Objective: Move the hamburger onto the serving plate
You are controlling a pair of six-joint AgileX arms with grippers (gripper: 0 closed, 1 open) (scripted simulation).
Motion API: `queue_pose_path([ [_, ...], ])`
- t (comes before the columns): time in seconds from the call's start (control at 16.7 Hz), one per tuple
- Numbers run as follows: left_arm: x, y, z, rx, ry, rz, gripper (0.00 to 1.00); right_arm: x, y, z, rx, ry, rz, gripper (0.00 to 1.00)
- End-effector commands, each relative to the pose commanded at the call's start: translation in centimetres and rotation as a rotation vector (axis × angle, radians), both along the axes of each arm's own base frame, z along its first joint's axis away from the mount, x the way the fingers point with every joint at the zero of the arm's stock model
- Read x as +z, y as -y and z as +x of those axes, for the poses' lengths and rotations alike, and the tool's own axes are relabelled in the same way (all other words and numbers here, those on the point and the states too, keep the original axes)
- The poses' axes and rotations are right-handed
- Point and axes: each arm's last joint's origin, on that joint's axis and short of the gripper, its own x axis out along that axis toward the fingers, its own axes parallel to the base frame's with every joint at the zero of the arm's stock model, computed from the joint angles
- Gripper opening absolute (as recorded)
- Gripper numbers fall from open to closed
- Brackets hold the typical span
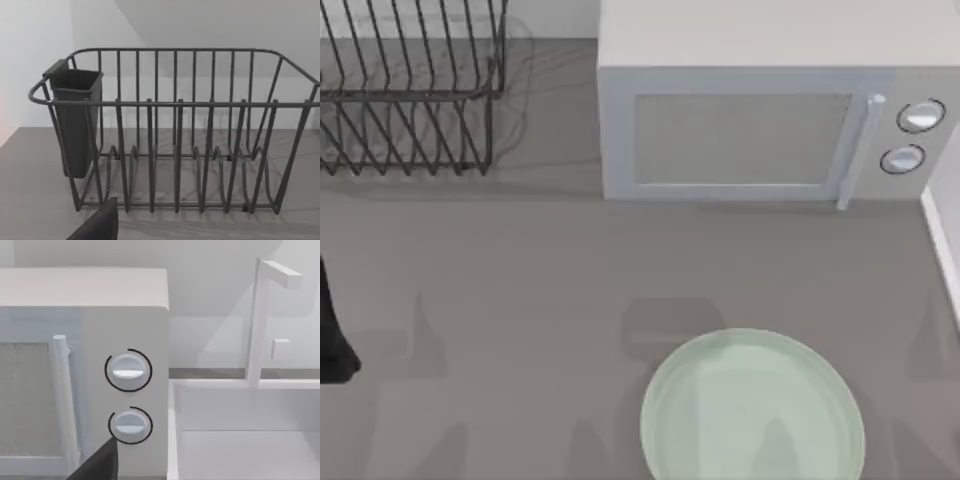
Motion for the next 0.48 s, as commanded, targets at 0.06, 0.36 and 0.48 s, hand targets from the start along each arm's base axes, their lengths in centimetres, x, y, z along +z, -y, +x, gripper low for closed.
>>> queue_pose_path([
  [0.06, 0.0, 0.0, 0.0, 0.0, 0.0, 0.0, 1.0, 0.0, 0.0, 0.0, 0.0, 0.0, 0.0, 1.0],
  [0.36, 0.0, 0.0, 0.0, 0.0, 0.0, 0.0, 1.0, 0.9, -0.1, 0.2, 0.014, -0.126, -0.01, 1.0],
  [0.48, 0.0, 0.0, 0.0, 0.0, 0.0, 0.0, 1.0, 1.6, -0.2, 0.7, 0.024, -0.265, -0.021, 1.0],
])
